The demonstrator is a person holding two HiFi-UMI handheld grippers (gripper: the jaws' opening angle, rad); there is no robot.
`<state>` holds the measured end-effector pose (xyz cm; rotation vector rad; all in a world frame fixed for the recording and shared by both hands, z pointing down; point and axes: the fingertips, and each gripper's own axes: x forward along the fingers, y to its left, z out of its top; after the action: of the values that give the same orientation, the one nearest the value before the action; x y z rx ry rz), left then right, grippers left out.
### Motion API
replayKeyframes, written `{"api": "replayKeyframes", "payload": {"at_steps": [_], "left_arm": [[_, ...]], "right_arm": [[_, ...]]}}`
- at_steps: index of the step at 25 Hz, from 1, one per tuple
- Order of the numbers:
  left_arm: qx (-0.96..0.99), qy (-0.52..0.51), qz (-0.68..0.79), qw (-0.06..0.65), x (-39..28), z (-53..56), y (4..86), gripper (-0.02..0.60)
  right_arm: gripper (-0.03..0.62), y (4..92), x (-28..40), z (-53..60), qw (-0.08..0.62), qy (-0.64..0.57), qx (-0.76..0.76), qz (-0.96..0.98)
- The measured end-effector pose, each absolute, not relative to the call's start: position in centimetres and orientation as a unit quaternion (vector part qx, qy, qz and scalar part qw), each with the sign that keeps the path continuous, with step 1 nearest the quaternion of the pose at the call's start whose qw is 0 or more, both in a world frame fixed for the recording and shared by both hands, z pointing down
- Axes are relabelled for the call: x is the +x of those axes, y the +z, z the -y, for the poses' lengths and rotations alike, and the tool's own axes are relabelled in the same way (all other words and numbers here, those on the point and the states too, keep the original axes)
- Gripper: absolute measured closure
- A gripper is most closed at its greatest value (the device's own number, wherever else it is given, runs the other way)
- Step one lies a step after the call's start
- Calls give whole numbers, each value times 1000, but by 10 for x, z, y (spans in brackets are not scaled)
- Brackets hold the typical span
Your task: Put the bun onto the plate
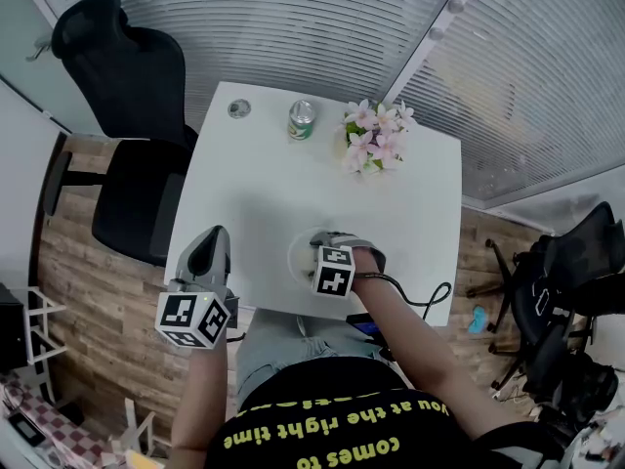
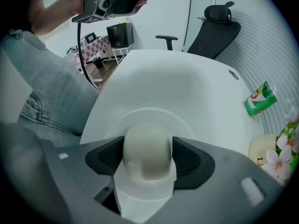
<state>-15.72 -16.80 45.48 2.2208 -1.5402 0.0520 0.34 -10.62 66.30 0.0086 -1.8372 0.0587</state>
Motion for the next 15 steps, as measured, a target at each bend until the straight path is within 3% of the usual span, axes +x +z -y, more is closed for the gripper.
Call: {"api": "replayKeyframes", "payload": {"at_steps": [15], "left_arm": [[800,13,560,213,-158,167,450,580]], "right_arm": [[286,631,3,105,578,15,9,816]]}}
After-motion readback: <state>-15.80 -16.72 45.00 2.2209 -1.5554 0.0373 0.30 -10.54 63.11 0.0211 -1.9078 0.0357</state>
